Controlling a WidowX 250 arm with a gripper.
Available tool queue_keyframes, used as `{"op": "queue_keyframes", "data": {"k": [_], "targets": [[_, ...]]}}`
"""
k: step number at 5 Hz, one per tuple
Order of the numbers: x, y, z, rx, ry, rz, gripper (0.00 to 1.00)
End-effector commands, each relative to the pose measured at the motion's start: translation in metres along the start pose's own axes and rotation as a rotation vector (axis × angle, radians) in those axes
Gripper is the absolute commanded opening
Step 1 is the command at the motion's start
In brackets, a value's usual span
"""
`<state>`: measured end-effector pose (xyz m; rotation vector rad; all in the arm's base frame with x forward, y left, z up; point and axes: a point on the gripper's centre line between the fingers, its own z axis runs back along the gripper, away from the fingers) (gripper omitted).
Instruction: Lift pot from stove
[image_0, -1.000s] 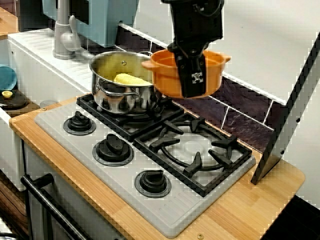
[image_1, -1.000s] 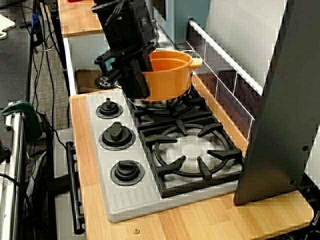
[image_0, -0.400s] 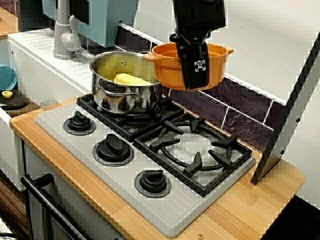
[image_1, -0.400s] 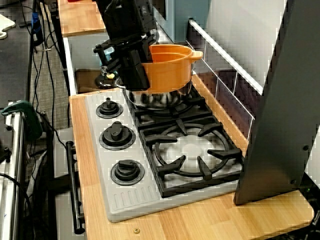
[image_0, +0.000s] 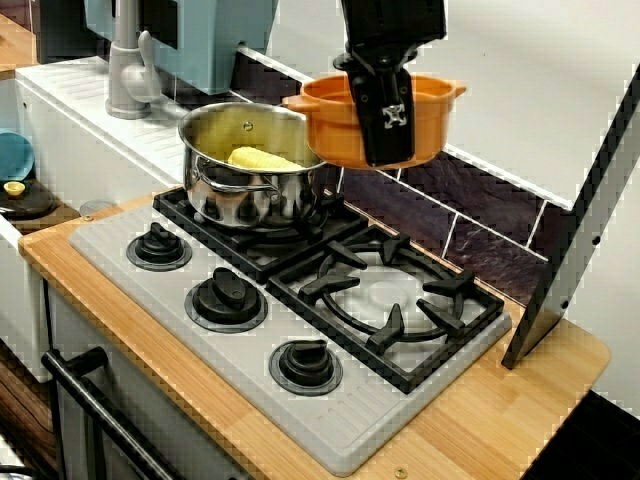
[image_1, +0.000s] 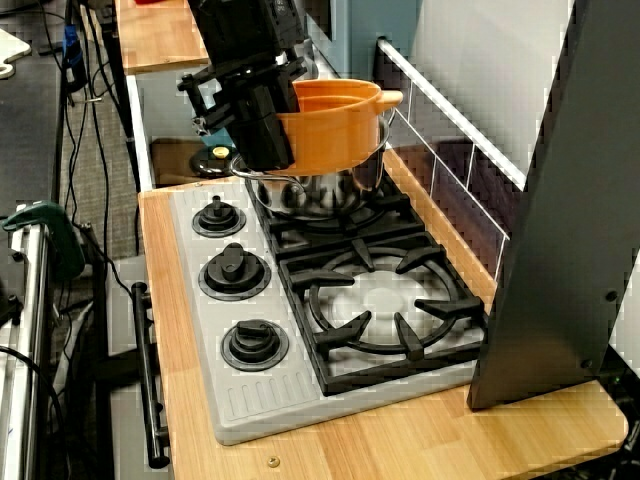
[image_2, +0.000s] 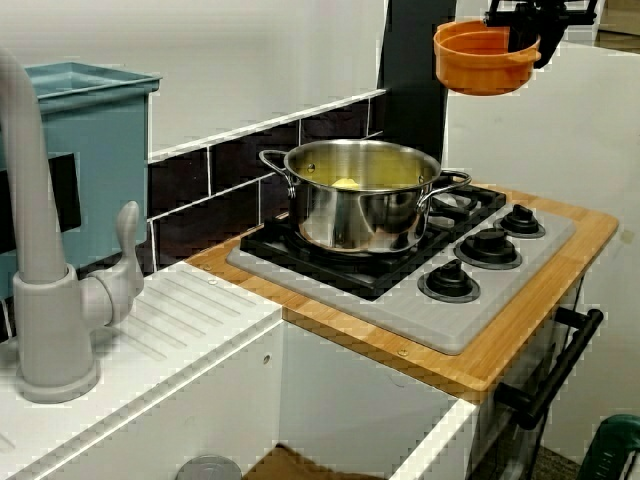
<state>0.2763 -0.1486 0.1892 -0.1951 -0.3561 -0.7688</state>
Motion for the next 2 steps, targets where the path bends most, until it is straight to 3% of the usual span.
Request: {"op": "queue_keyframes", "data": {"k": [1, 2], "targets": [[0.0085, 0.0038, 0.0248, 0.023, -0.077, -0.009, 0.0], [0.0076, 0.0033, 0.025, 0.023, -0.077, -0.009, 0.0]]}}
